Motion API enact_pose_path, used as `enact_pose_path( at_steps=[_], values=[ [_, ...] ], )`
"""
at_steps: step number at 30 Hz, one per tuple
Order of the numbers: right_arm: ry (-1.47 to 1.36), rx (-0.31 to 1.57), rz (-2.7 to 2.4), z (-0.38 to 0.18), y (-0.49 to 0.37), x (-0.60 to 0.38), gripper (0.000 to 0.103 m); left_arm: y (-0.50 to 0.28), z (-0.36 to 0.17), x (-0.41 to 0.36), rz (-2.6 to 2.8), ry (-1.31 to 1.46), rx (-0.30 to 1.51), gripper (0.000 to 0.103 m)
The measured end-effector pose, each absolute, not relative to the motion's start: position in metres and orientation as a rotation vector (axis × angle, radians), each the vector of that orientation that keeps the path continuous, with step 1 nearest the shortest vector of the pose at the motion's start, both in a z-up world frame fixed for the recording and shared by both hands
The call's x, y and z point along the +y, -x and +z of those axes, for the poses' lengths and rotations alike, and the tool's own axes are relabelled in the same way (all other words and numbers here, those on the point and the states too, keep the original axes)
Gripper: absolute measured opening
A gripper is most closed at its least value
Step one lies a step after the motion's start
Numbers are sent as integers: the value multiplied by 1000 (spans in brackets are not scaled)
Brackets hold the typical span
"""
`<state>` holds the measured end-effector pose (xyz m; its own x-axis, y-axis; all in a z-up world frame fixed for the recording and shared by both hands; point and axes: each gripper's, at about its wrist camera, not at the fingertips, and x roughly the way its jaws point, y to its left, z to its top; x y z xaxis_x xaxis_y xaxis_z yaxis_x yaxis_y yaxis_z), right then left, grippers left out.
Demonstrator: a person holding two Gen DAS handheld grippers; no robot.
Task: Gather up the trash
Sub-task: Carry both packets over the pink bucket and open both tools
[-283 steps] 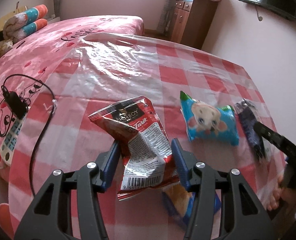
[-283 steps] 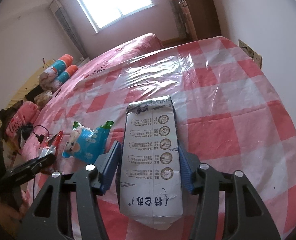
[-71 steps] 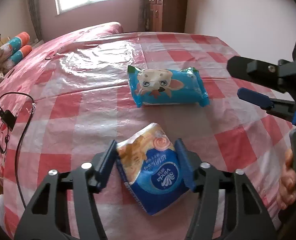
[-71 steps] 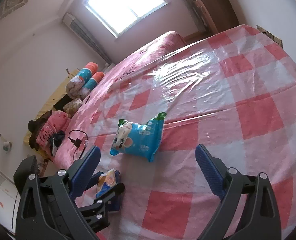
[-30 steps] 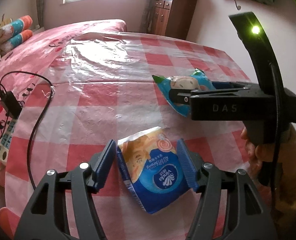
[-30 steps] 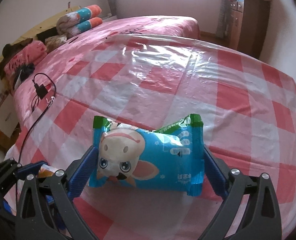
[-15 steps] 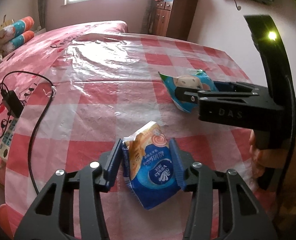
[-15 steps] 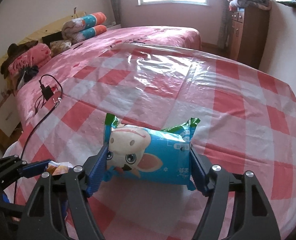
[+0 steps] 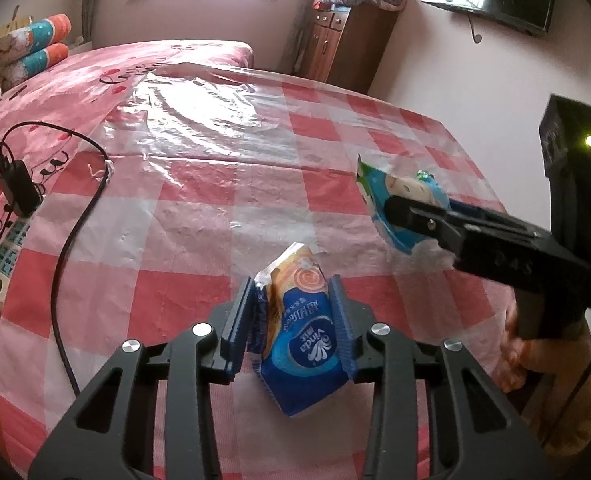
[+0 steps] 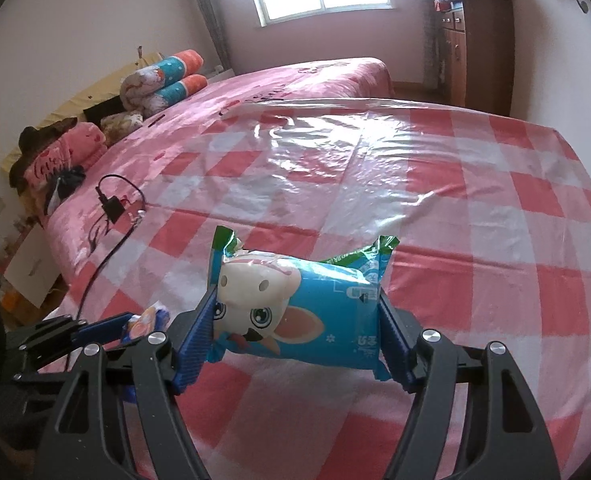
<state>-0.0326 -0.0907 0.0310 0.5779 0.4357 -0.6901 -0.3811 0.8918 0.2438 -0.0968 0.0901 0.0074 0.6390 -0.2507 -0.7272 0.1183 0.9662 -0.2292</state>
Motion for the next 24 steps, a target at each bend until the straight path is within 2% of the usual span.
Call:
enact_pose_path(
  at_steps=[24],
  values=[
    [-92,839,643,50,98,-49,72,152,46,135,-175,216,747,37]
  ],
)
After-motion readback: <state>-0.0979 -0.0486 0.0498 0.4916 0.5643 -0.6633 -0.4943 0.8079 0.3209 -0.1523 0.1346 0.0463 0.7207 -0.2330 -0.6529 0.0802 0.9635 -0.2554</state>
